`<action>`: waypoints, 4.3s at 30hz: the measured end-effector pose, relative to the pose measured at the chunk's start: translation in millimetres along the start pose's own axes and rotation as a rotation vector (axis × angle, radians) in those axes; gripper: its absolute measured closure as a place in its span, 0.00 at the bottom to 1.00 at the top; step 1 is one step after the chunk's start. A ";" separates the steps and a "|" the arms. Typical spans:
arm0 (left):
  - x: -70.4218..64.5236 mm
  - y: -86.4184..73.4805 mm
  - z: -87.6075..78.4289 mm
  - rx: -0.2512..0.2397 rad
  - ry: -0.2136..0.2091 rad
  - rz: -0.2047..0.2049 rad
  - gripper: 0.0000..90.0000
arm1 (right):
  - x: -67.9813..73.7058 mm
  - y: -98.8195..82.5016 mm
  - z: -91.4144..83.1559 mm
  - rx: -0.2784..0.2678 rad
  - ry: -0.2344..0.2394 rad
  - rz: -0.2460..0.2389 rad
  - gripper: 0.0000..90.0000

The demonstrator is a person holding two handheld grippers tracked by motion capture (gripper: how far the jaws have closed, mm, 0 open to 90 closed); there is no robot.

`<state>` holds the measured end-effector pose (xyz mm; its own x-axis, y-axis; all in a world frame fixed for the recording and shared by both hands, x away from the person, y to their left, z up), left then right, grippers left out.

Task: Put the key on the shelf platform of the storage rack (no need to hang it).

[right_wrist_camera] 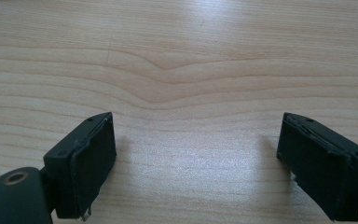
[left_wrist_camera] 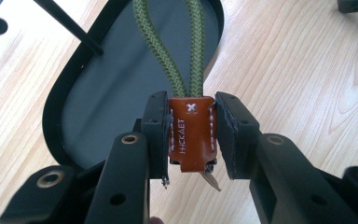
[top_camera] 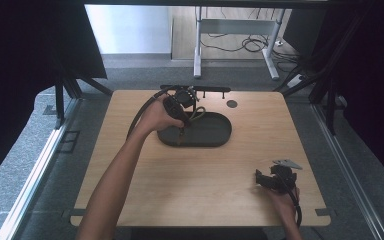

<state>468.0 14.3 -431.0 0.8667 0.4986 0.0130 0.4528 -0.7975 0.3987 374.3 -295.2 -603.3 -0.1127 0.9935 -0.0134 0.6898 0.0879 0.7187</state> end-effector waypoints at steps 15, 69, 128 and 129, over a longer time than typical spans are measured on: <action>15.3 8.1 19.6 0.008 0.013 0.001 0.74 | 0.1 0.0 0.0 0.001 0.000 0.002 0.13; 32.4 -9.0 95.7 0.106 -0.005 0.000 0.72 | -1.0 0.3 0.2 -0.007 -0.010 -0.001 0.14; -21.8 -169.0 37.2 -0.178 0.039 -0.157 0.65 | -0.8 1.0 0.7 -0.005 -0.022 0.010 0.15; -24.2 -173.8 37.7 -0.180 0.036 -0.165 0.65 | -0.7 1.1 0.9 -0.008 -0.024 0.012 0.15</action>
<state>376.2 128.1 -535.2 0.7748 0.6313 -0.0344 0.5401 -0.6326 0.5550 375.9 -295.8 -603.1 -0.0875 0.9959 -0.0215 0.6854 0.0759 0.7242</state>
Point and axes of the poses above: each handheld gripper's, and its own axes: z roughly forward along the jaws, y roughly out of its top, x roughly to its left, the point moved 9 cm from there along z, roughly forward along the jaws, and after that the axes turned 1 degree about -y, right-handed, at the moved point
